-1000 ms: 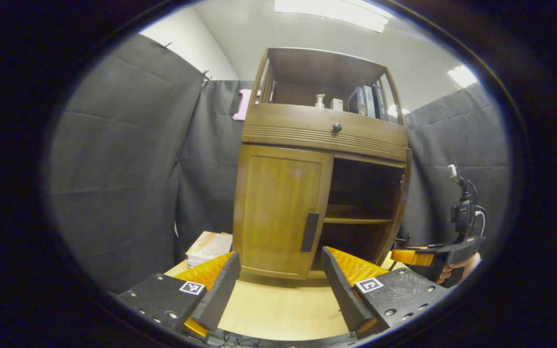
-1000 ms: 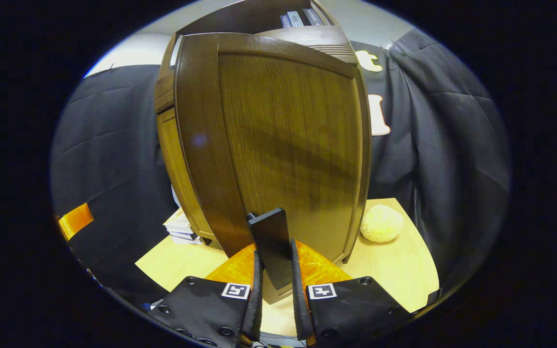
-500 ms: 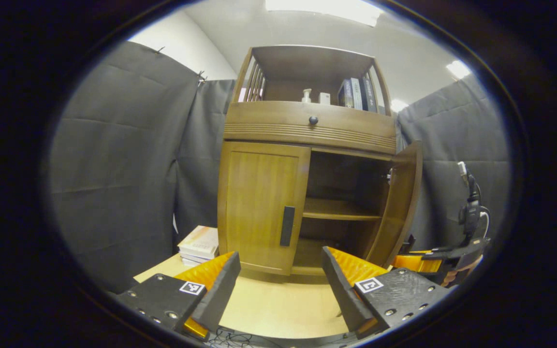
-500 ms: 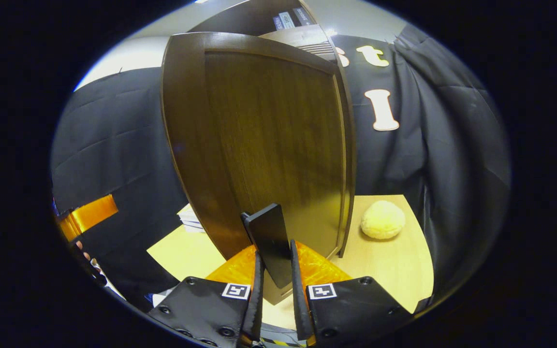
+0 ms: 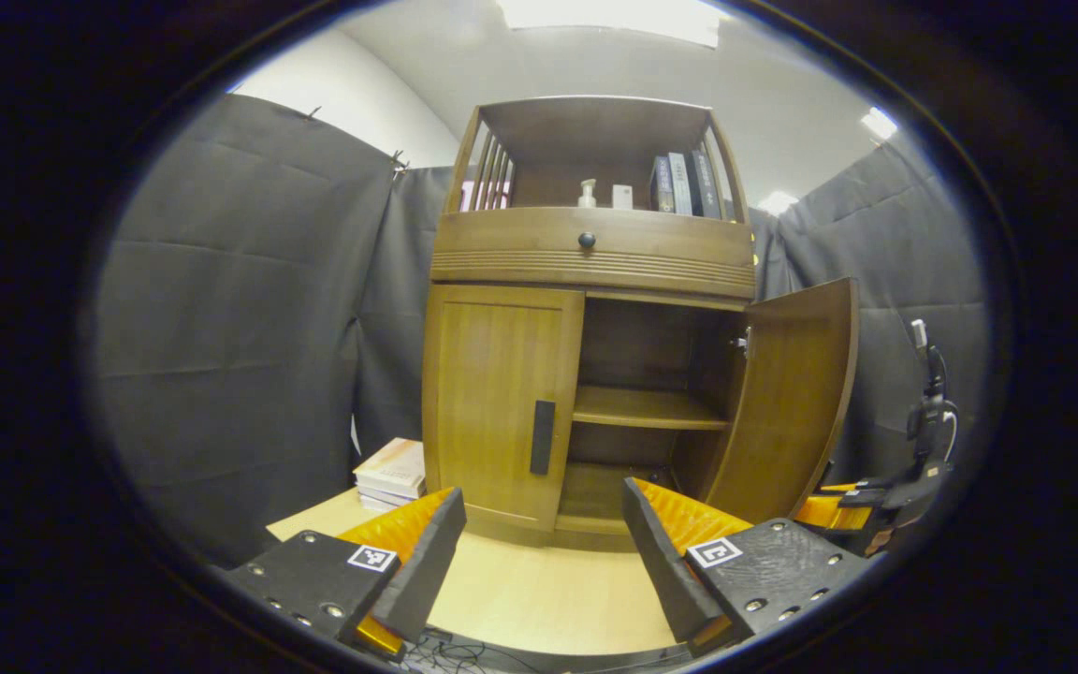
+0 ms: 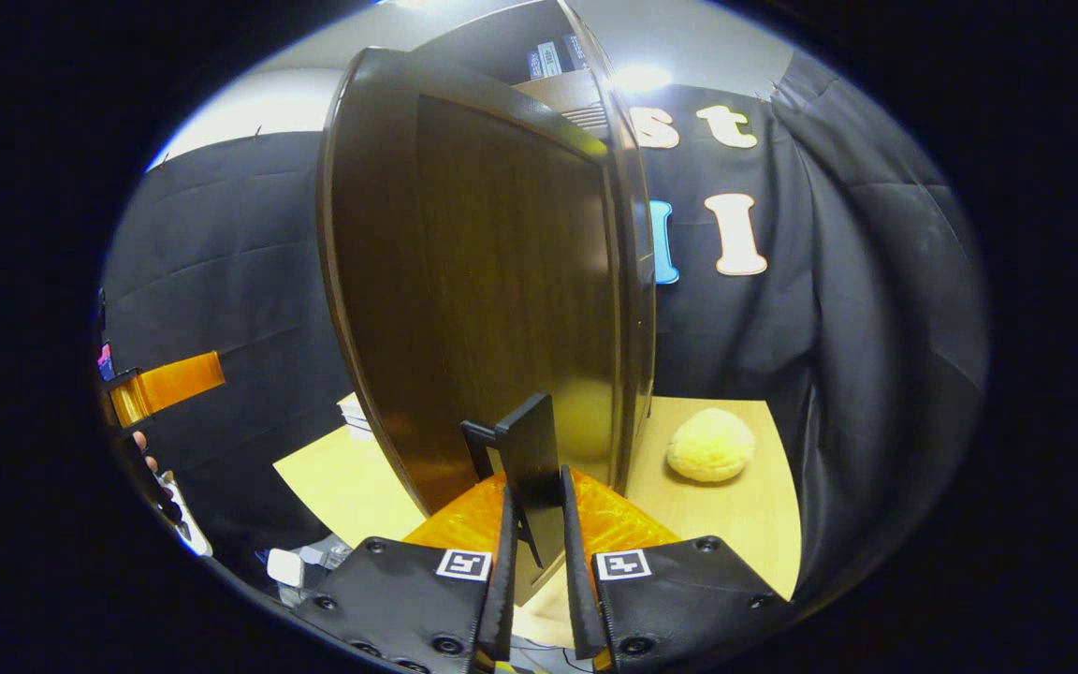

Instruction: Open the right door of the double-door shoe cabinet with the right hand, and open the left door with the left hand.

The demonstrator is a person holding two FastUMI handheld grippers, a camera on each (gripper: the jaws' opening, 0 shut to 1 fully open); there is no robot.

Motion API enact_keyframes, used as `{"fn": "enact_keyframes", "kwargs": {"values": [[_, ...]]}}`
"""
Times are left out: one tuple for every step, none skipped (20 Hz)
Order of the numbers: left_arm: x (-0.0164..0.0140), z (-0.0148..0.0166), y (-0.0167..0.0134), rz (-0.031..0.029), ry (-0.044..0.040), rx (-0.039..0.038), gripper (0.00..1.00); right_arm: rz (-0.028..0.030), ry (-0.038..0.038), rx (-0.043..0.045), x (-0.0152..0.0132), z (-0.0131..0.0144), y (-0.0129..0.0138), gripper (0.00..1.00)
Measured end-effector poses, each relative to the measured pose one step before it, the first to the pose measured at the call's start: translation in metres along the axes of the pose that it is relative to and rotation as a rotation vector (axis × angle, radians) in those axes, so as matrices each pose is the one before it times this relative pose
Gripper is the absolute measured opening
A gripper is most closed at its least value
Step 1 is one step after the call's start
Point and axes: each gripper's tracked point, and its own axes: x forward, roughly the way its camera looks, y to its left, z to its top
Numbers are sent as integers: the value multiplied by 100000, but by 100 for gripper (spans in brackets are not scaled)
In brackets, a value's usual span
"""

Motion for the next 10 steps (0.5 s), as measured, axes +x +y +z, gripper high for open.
{"fn": "enact_keyframes", "kwargs": {"values": [[-499,-324,-561,254,12,128,99,-658,-753,82,-273,18,-664,23],[-364,-190,-363,395,89,667,99,-688,-628,540,-193,34,-824,23],[-312,-61,-415,239,-9,906,99,-776,-456,666,-95,42,-663,23],[-186,39,-367,105,112,909,99,-1015,-275,894,-158,103,-814,27],[-245,-95,-295,101,175,819,99,-612,-518,1086,-276,-43,-608,27],[-317,-33,-272,105,-2,646,99,1538,-959,1720,-240,349,-222,19],[-176,-45,-212,65,80,413,99,2070,-1462,1779,-51,197,461,23],[-84,-185,-178,69,422,205,99,223,-1687,688,-194,412,147,16],[110,-4,-72,-155,700,-57,99,-930,-1357,-409,-159,243,-111,30],[170,-259,-116,-101,1124,-249,99,-635,-862,-162,-155,-33,92,23]]}}
